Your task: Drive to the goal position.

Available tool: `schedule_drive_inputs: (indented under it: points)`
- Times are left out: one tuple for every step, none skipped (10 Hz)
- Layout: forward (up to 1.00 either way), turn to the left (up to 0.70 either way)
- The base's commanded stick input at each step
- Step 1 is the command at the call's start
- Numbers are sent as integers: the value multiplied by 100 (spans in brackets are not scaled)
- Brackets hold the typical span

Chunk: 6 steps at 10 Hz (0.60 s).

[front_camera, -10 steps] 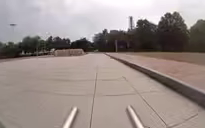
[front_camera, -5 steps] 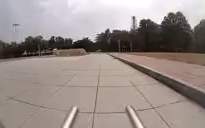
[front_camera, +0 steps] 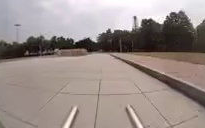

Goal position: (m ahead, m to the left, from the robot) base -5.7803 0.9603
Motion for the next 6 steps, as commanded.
schedule_drive_inputs:
  points:
    - [70,-15]
    - [70,-30]
    - [70,-35]
    - [70,0]
    - [70,0]
    - [70,0]
